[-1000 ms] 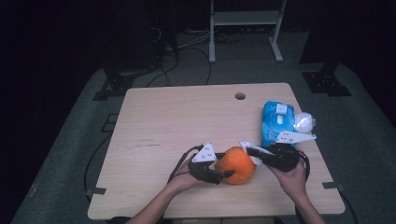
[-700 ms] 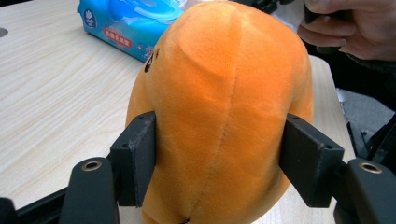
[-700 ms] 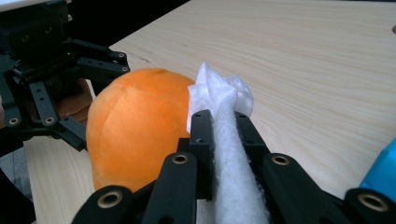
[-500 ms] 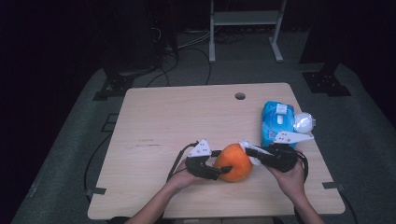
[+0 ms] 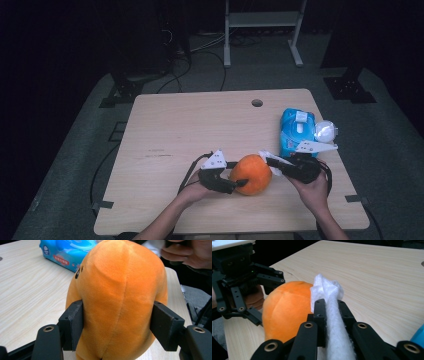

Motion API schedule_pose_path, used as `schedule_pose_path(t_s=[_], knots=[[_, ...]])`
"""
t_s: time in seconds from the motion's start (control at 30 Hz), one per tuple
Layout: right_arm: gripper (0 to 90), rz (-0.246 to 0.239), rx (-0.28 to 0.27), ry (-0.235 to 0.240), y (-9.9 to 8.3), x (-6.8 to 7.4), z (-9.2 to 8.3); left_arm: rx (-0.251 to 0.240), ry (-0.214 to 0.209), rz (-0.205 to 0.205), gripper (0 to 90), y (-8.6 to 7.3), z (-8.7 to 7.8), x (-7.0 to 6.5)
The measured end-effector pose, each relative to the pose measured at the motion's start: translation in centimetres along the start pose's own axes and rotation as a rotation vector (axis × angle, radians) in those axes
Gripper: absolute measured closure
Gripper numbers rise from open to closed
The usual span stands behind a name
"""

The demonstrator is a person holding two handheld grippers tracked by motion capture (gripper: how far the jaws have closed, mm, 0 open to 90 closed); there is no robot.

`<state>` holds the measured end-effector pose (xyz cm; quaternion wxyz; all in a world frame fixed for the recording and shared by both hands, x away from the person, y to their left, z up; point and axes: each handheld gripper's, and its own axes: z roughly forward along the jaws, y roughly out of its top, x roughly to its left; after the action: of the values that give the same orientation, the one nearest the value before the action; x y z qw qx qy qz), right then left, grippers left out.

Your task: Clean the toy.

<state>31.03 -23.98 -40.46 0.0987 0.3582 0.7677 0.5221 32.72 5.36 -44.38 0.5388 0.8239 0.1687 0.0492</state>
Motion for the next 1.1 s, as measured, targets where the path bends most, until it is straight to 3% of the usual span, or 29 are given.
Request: schedule_pose_path(t_s=[0.1,0.27,0.33,0.43,0.53,0.6,0.7,0.87,1.0,1.1], knots=[[79.8,-0.030,-0.007,0.010,0.4,1.0,0.0,-0.006,0.006,-0.016,33.1,-0.1,0.0,0.2],[79.7,-0.101,-0.008,0.088,1.2,3.5,0.6,-0.014,0.031,-0.038,32.9,0.0,0.4,0.1],[79.7,-0.146,0.012,0.082,1.3,4.4,1.0,-0.016,0.031,-0.047,32.9,-0.1,0.3,0.1],[79.7,-0.150,0.006,0.069,1.3,4.1,1.0,-0.027,0.029,-0.082,32.8,-0.1,0.2,0.4],[79.7,-0.115,-0.005,0.033,1.1,2.8,0.4,-0.047,0.033,-0.133,32.7,-0.1,0.2,0.7],[79.6,-0.092,-0.008,0.025,0.8,2.2,0.2,-0.053,0.034,-0.146,32.7,-0.1,0.4,0.6],[79.5,-0.104,-0.002,0.023,0.8,2.5,0.3,-0.043,0.045,-0.131,32.6,0.0,0.5,0.2],[79.5,-0.166,0.009,0.026,1.2,4.1,0.8,-0.019,0.053,-0.030,33.0,0.4,0.8,-1.0],[79.5,-0.148,-0.013,-0.010,1.3,3.3,0.4,-0.015,0.039,0.015,32.3,0.5,0.9,-1.4],[79.4,-0.124,-0.009,-0.021,1.2,2.4,0.0,-0.020,0.019,0.056,26.6,0.4,0.8,-1.3]])
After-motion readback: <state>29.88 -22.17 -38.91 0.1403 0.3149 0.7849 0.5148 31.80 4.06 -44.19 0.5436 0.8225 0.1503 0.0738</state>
